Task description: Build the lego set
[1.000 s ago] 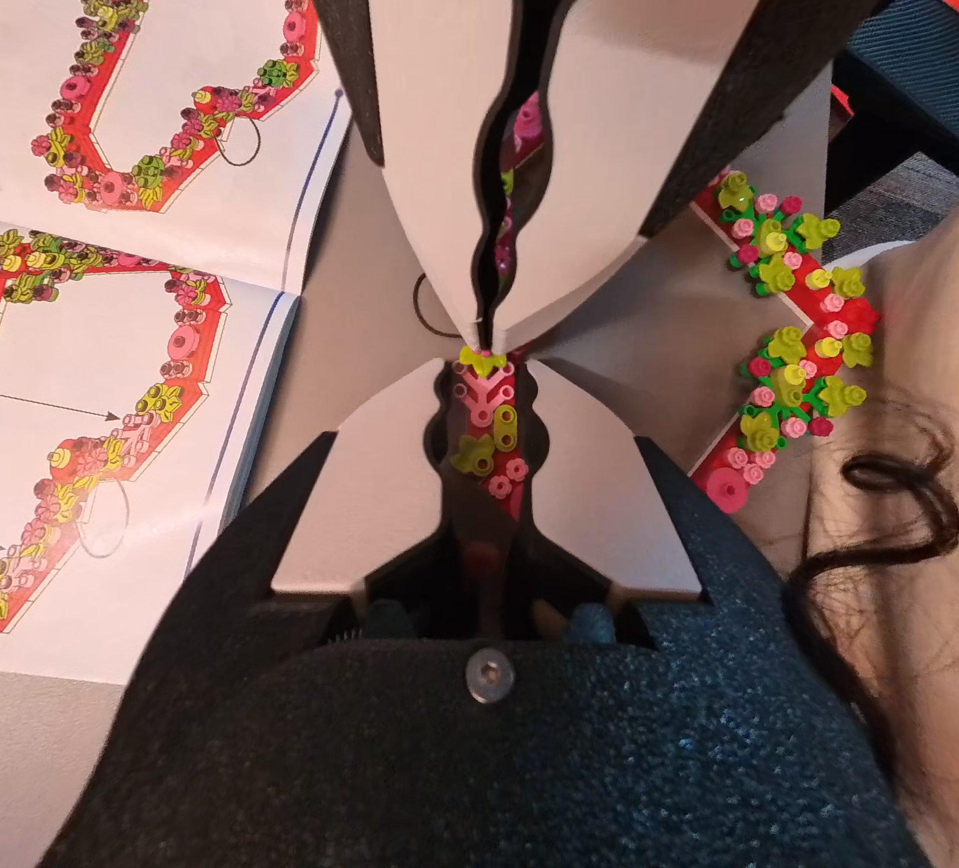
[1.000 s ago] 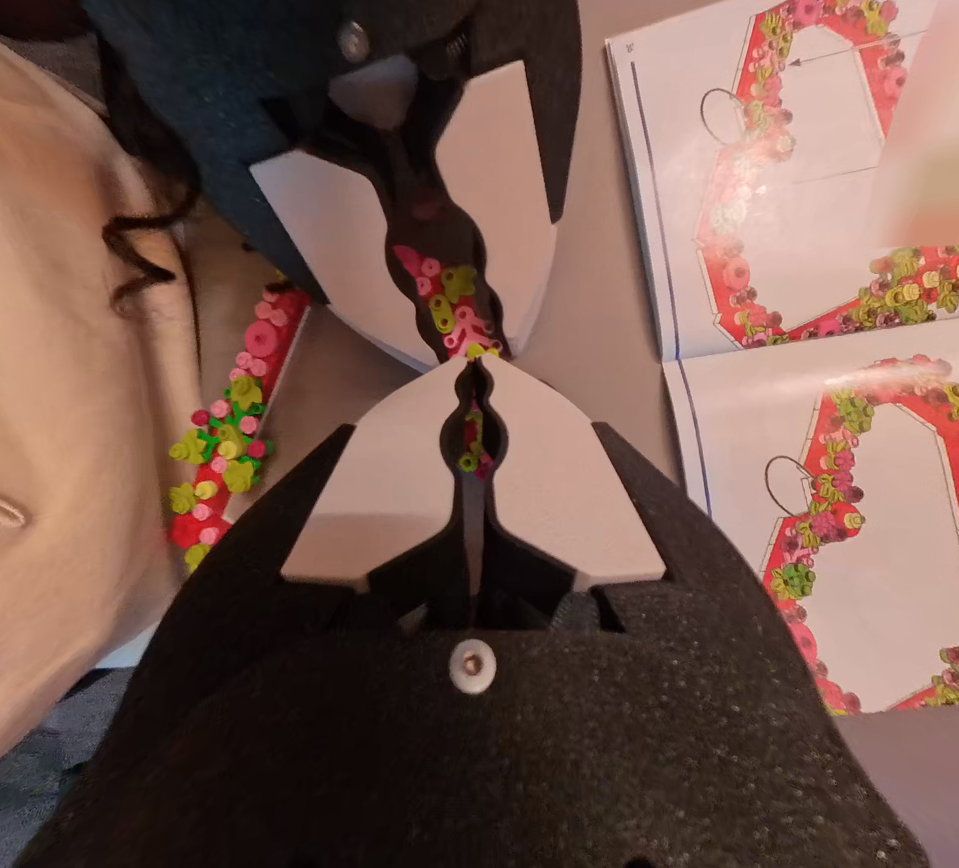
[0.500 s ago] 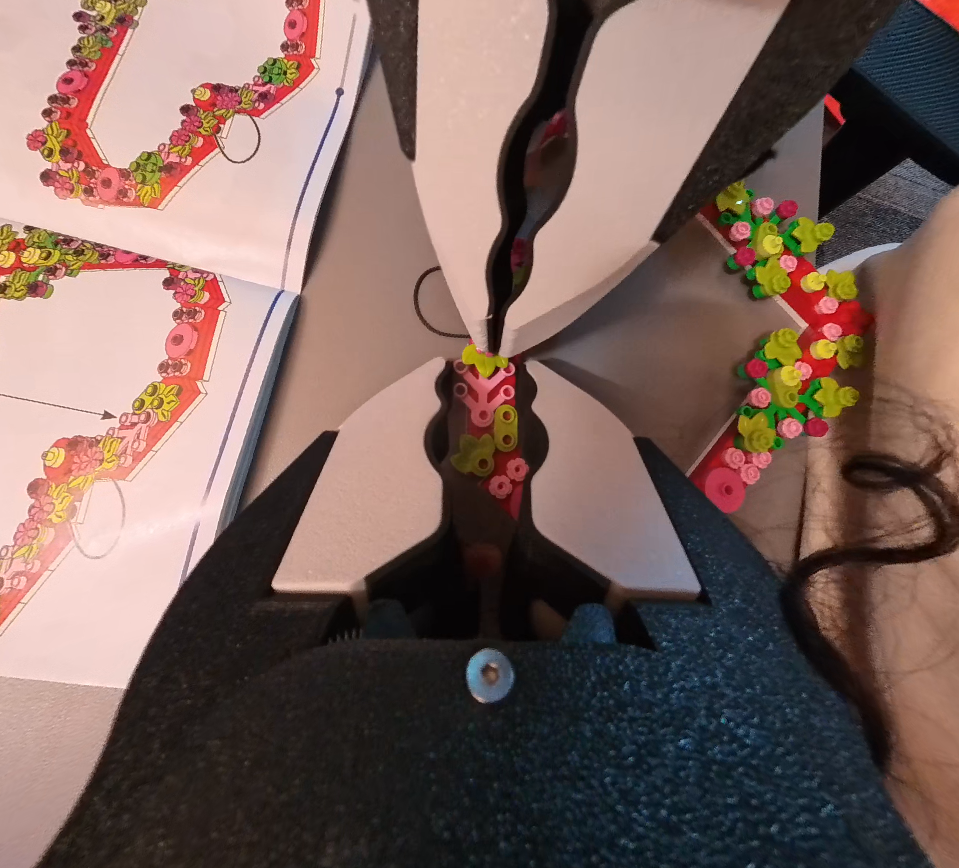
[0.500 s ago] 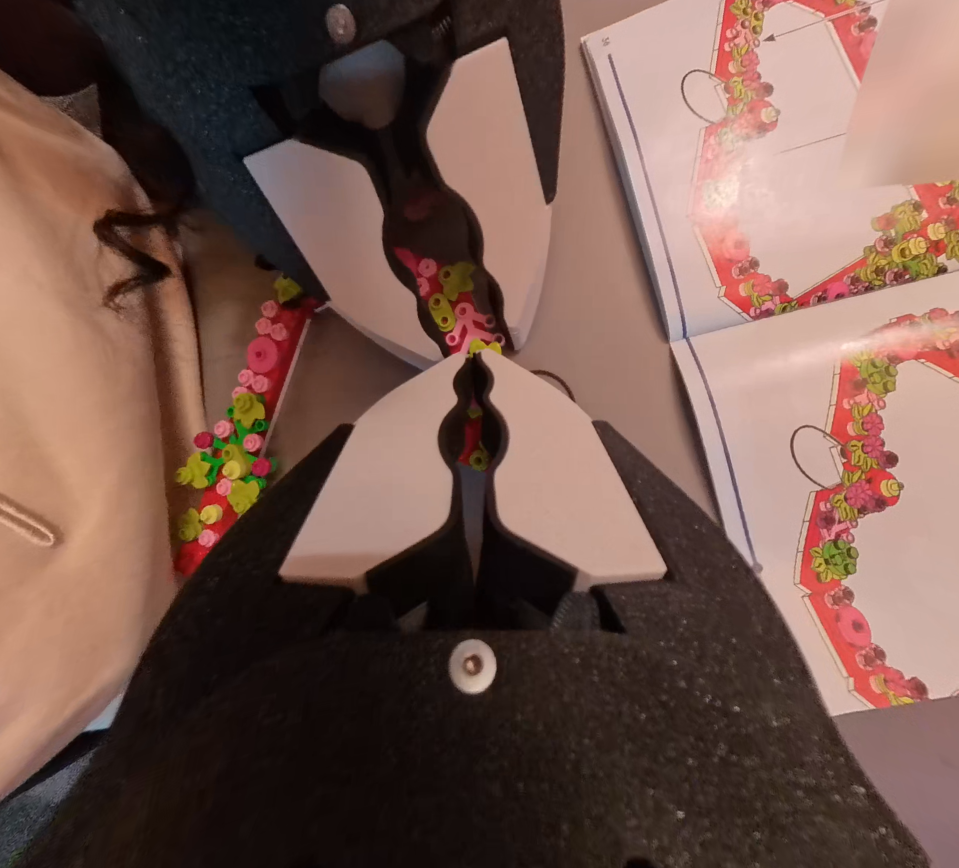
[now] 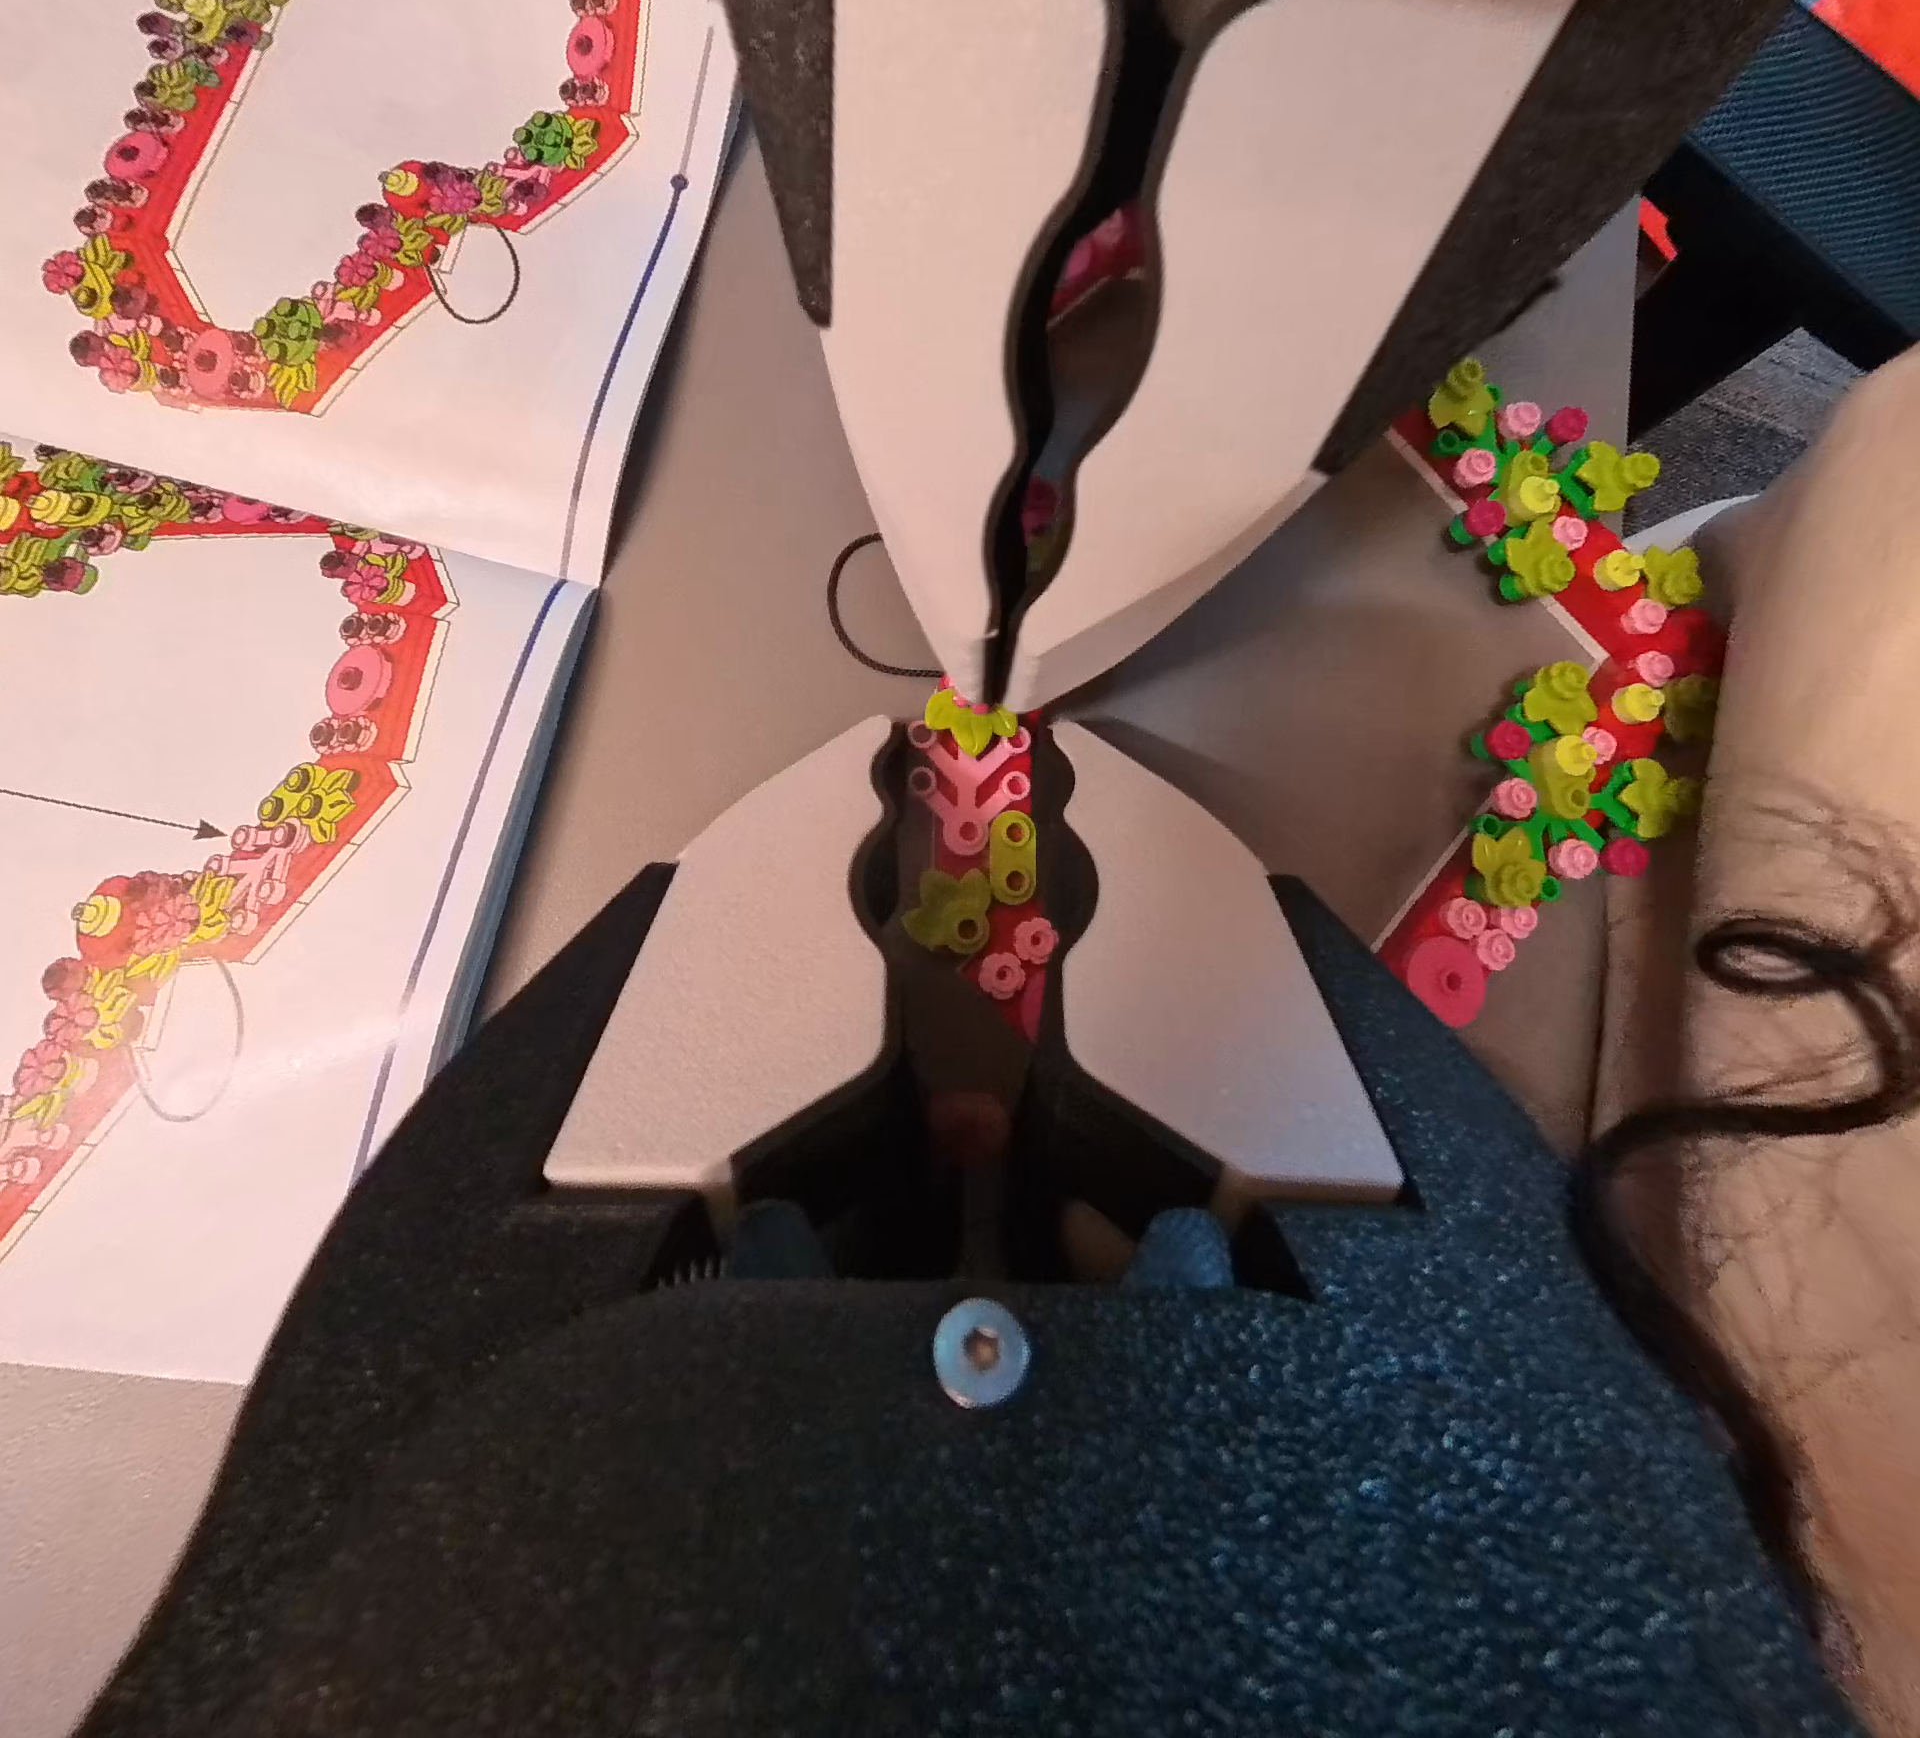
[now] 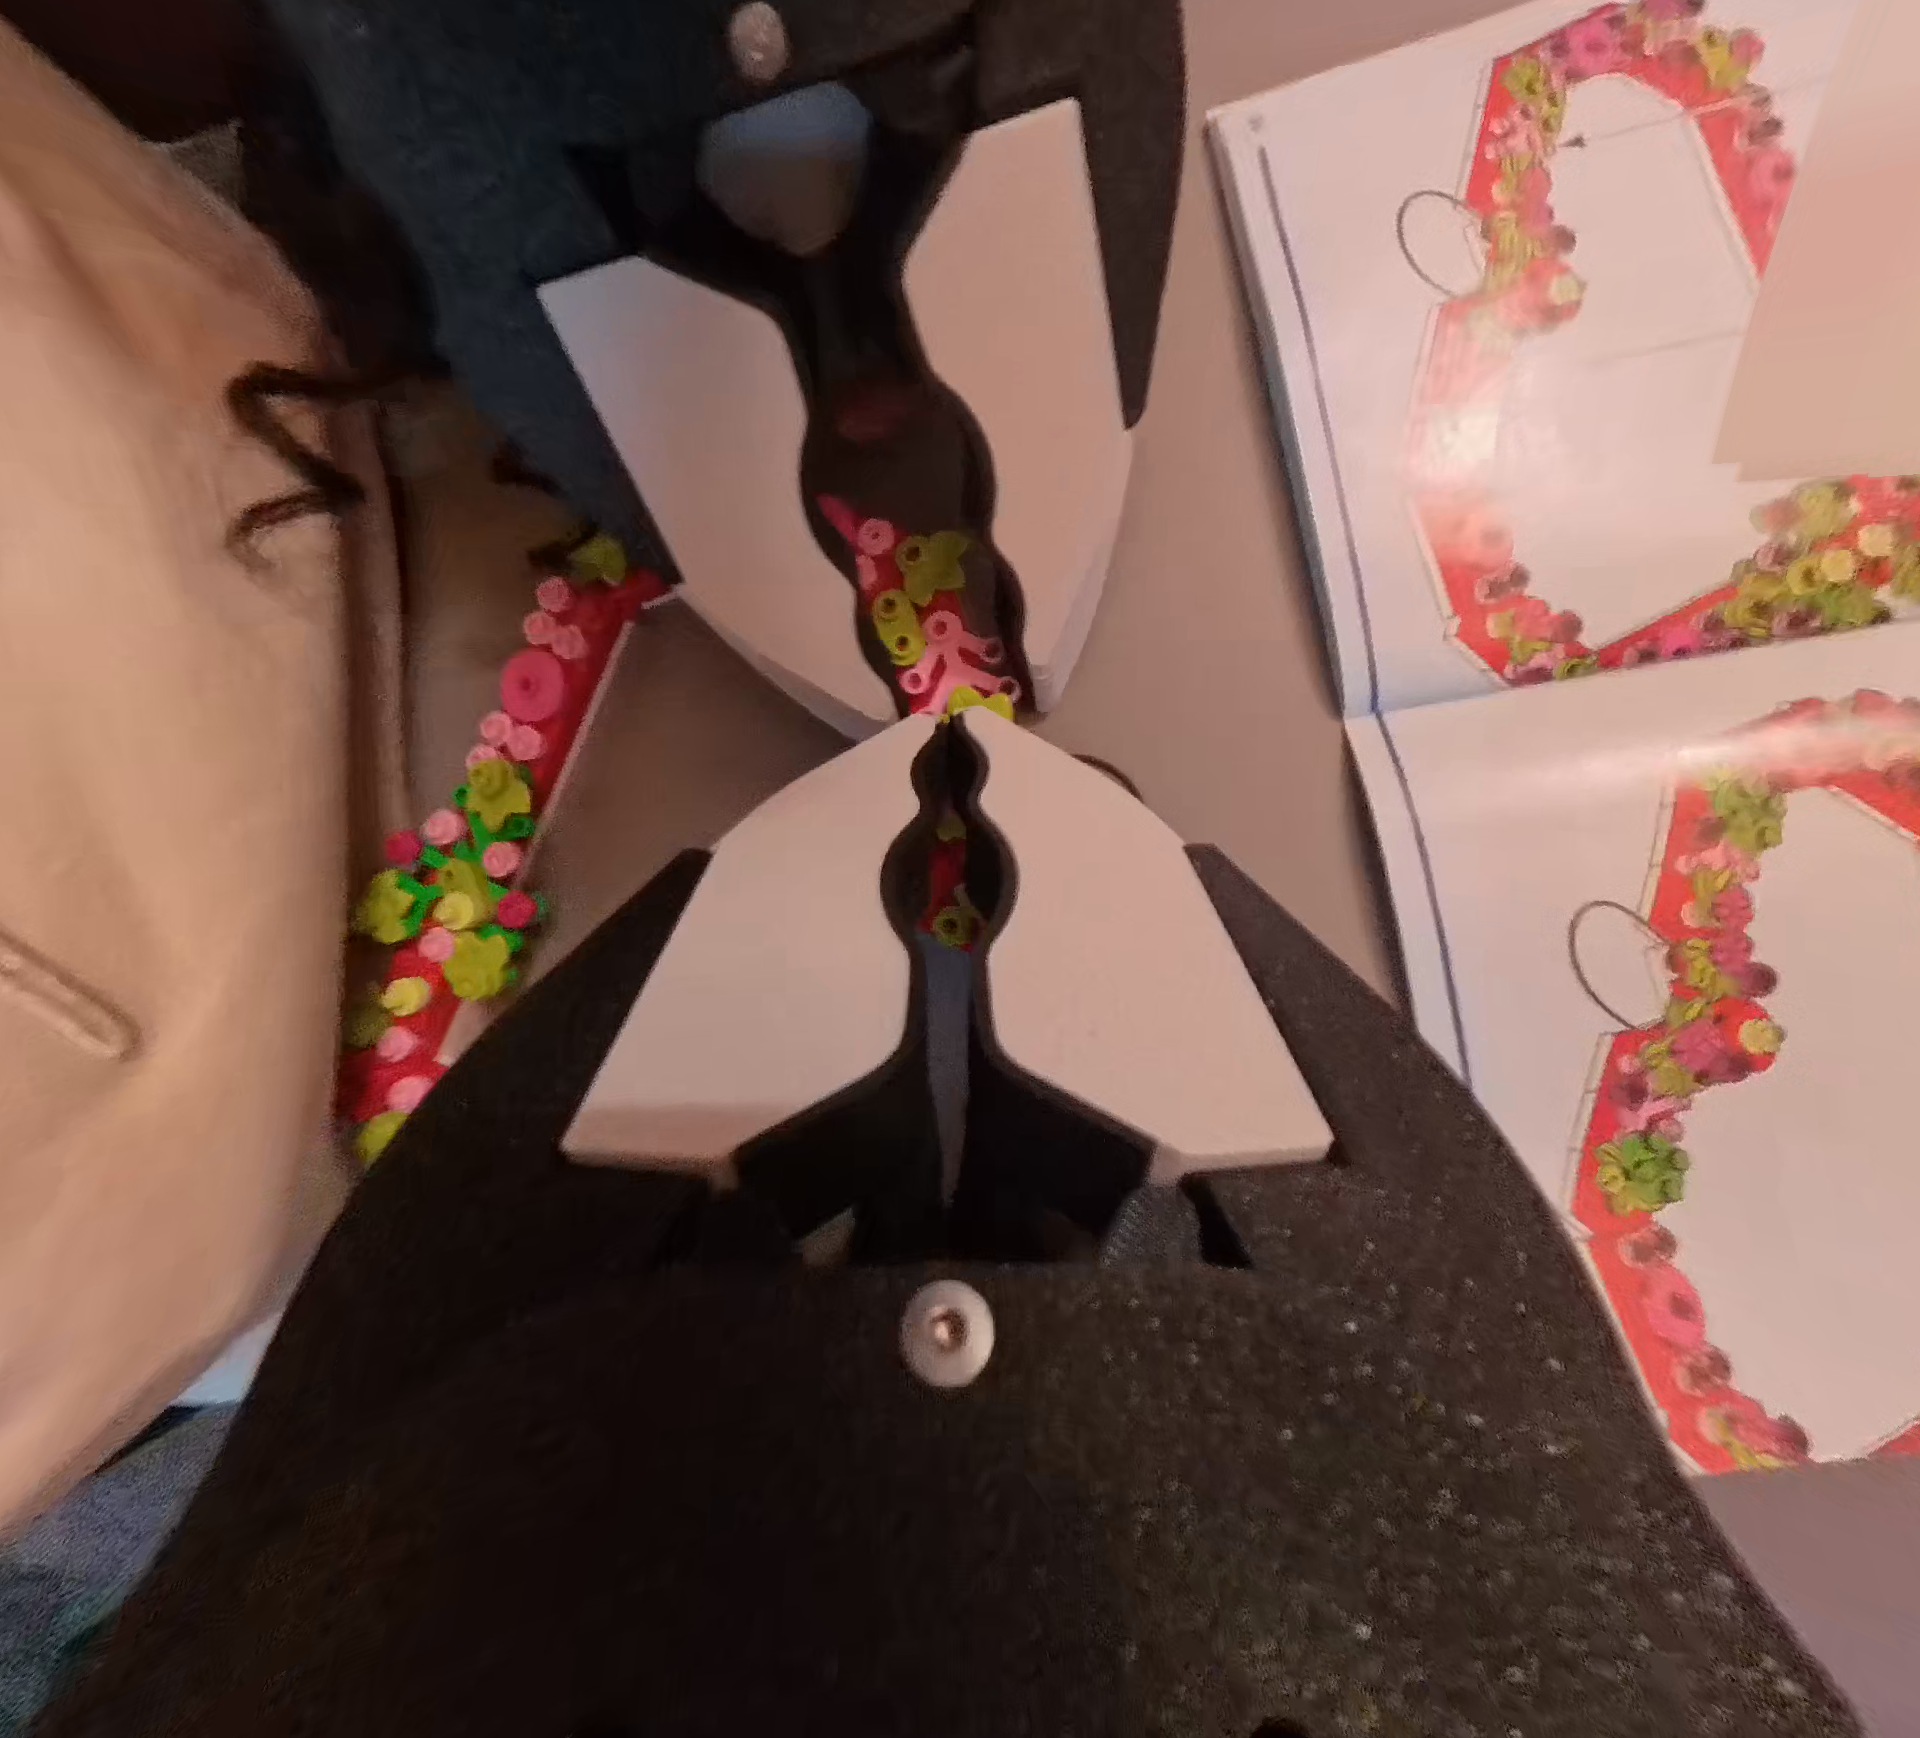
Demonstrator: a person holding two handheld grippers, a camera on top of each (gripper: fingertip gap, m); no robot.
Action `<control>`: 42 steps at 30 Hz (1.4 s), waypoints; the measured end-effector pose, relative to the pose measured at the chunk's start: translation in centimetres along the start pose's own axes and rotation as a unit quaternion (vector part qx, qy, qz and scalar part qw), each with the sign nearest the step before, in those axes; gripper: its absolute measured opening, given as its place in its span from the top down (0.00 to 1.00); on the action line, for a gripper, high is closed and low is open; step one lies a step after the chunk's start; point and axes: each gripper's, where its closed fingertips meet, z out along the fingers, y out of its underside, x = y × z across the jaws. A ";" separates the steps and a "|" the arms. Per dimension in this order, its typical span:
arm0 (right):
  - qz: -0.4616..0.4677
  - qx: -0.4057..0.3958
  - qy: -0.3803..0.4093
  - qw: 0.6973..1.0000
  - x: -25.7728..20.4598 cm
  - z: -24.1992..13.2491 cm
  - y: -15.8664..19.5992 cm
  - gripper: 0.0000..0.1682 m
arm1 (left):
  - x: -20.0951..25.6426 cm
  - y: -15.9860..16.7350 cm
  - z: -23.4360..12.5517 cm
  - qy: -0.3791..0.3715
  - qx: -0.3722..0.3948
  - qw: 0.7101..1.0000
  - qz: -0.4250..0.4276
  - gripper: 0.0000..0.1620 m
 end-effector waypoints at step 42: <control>-0.016 0.021 0.121 0.992 1.9 -2.7 2.1 1.00 | 0.1 0.0 0.0 -0.005 0.000 1.000 0.006 0.86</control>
